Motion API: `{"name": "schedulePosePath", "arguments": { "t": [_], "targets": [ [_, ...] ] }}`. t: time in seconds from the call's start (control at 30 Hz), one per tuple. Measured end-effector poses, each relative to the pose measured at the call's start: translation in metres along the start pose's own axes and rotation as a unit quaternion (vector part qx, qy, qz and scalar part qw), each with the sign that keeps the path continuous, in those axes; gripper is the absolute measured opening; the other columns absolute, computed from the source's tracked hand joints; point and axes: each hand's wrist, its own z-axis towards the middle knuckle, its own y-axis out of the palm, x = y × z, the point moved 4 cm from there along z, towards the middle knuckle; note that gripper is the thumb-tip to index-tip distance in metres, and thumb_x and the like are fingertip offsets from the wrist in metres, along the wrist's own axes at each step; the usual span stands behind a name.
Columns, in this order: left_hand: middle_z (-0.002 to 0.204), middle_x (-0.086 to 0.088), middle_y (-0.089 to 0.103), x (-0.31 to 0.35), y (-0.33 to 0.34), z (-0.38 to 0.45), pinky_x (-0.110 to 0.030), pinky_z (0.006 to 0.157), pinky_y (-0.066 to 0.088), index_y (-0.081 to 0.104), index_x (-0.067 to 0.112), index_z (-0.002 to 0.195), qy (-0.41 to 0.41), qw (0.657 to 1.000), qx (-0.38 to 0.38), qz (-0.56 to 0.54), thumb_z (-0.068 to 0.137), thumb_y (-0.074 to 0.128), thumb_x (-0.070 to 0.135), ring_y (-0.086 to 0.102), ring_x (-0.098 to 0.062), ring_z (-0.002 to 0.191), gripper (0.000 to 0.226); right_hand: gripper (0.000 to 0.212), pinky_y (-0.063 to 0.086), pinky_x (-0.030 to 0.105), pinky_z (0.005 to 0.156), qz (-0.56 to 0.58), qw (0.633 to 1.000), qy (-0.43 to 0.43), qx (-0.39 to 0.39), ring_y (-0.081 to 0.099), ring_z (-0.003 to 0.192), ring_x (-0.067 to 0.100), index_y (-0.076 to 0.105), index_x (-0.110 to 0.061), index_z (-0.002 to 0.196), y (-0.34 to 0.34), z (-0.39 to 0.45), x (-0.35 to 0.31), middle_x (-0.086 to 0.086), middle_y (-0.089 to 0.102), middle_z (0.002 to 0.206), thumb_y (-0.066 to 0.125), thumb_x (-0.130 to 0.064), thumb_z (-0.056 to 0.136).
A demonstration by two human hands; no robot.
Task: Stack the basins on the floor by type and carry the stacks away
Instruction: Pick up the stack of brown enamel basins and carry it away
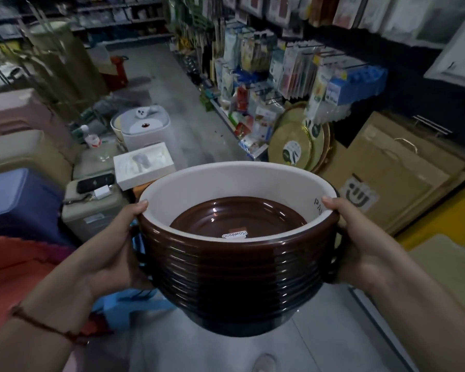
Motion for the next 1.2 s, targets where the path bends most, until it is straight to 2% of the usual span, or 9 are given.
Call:
{"name": "schedulePosePath", "arguments": {
  "t": [0.2,0.43,0.6,0.77,0.87,0.97,1.07,1.13,1.2],
  "targets": [
    [0.106,-0.017,0.071,0.034,0.026,0.039,-0.061,0.086,0.049,0.063,0.027,0.125,-0.022,1.000,0.013,-0.005,0.068,0.064,0.066,0.063,-0.045,0.103,0.069,0.061,0.043,0.044,0.067,-0.026,0.999,0.017,-0.016,0.057,0.090,0.034,0.054,-0.017,0.123,0.011,0.043,-0.057,0.015,0.060,0.104,0.067,-0.056,0.078],
    [0.087,-0.019,0.073,0.083,0.029,0.101,-0.053,0.076,0.052,0.061,0.026,0.120,-0.042,0.999,0.021,-0.009,0.076,0.055,0.071,0.066,-0.041,0.085,0.064,0.059,0.042,0.051,0.084,-0.058,0.997,0.056,-0.016,0.056,0.088,0.037,0.053,-0.015,0.117,0.047,0.096,-0.110,0.018,0.058,0.100,0.067,-0.057,0.078],
    [0.101,-0.016,0.075,0.123,0.027,0.165,-0.057,0.092,0.043,0.068,0.026,0.115,-0.054,0.999,0.003,-0.007,0.085,0.046,0.071,0.063,-0.040,0.103,0.059,0.045,0.045,0.050,0.069,-0.060,0.995,0.076,-0.013,0.058,0.088,0.039,0.059,-0.014,0.094,0.083,0.138,-0.147,0.020,0.061,0.100,0.066,-0.056,0.080],
    [0.123,-0.017,0.068,0.171,0.034,0.224,-0.054,0.082,0.050,0.065,0.021,0.121,-0.054,0.998,-0.028,-0.020,0.081,0.053,0.071,0.064,-0.036,0.103,0.065,0.056,0.047,0.050,0.069,-0.038,0.997,0.069,0.007,0.058,0.094,0.037,0.056,-0.015,0.115,0.119,0.179,-0.177,0.017,0.059,0.110,0.066,-0.057,0.080],
    [0.106,-0.014,0.074,0.215,0.027,0.284,-0.057,0.085,0.050,0.063,0.022,0.121,-0.079,0.996,-0.039,-0.020,0.080,0.054,0.070,0.065,-0.037,0.100,0.063,0.063,0.049,0.051,0.066,-0.021,0.997,0.068,0.042,0.058,0.096,0.040,0.052,-0.021,0.129,0.160,0.224,-0.214,0.019,0.057,0.115,0.068,-0.056,0.079],
    [0.084,-0.010,0.073,0.240,0.029,0.310,-0.058,0.092,0.044,0.061,0.019,0.113,-0.079,0.996,-0.050,-0.015,0.085,0.051,0.068,0.064,-0.036,0.096,0.058,0.074,0.046,0.060,0.088,-0.035,0.996,0.066,0.039,0.054,0.108,0.042,0.047,-0.023,0.139,0.170,0.247,-0.237,0.021,0.053,0.127,0.068,-0.057,0.077],
    [0.101,-0.012,0.066,0.273,0.031,0.341,-0.061,0.095,0.041,0.060,0.018,0.122,-0.080,0.995,-0.056,-0.023,0.083,0.055,0.068,0.060,-0.038,0.106,0.064,0.070,0.038,0.062,0.100,-0.035,0.997,0.054,0.033,0.053,0.110,0.043,0.049,-0.023,0.135,0.188,0.266,-0.263,0.022,0.055,0.125,0.066,-0.059,0.077],
    [0.115,-0.014,0.067,0.291,0.034,0.359,-0.064,0.099,0.037,0.058,0.019,0.128,-0.086,0.995,-0.042,-0.022,0.082,0.056,0.067,0.060,-0.039,0.114,0.066,0.070,0.040,0.061,0.097,-0.035,0.997,0.052,0.034,0.053,0.109,0.043,0.048,-0.025,0.135,0.196,0.284,-0.282,0.022,0.054,0.125,0.067,-0.059,0.076],
    [0.111,-0.015,0.072,0.310,0.042,0.374,-0.063,0.101,0.037,0.063,0.022,0.116,-0.086,0.995,-0.038,-0.023,0.083,0.055,0.067,0.062,-0.041,0.115,0.057,0.073,0.044,0.059,0.088,-0.037,0.997,0.052,0.034,0.053,0.108,0.044,0.048,-0.026,0.137,0.203,0.304,-0.299,0.022,0.052,0.127,0.067,-0.059,0.076]
  ]
}}
